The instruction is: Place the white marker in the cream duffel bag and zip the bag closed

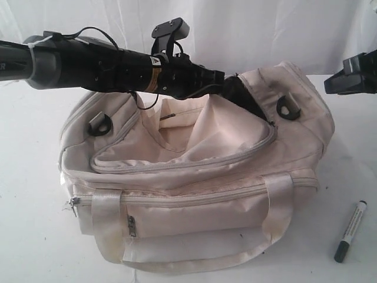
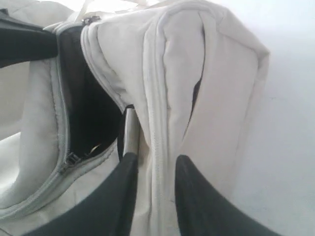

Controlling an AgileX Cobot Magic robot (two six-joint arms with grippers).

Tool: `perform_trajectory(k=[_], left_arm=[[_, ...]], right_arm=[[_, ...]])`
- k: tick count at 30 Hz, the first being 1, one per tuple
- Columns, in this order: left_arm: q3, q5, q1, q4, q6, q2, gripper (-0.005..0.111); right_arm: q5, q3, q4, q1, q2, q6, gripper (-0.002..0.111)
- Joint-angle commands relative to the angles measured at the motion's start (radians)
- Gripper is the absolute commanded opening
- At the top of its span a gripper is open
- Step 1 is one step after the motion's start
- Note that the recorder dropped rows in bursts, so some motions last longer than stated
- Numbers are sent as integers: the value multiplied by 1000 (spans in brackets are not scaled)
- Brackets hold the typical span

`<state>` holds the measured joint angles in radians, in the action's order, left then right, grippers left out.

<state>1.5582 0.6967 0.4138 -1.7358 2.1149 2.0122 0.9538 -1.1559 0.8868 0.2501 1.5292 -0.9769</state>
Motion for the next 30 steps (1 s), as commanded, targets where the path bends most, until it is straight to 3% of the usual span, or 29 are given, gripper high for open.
perform_trajectory(k=[1, 9, 14, 19, 27, 30], left_arm=[[8, 15, -9, -9, 1, -23, 0], [8, 23, -9, -9, 1, -23, 0], [8, 43, -9, -9, 1, -23, 0], [8, 72, -9, -9, 1, -23, 0], [8, 78, -9, -9, 1, -23, 0], [8, 77, -9, -9, 1, -23, 0]], right_arm=[[-22, -7, -30, 9, -56, 14, 32], [177, -5, 63, -16, -88, 12, 32], [170, -5, 88, -149, -81, -58, 32], [135, -5, 84, -191, -11, -58, 30], [91, -5, 84, -191, 78, -61, 4], [91, -5, 88, -191, 102, -66, 0]])
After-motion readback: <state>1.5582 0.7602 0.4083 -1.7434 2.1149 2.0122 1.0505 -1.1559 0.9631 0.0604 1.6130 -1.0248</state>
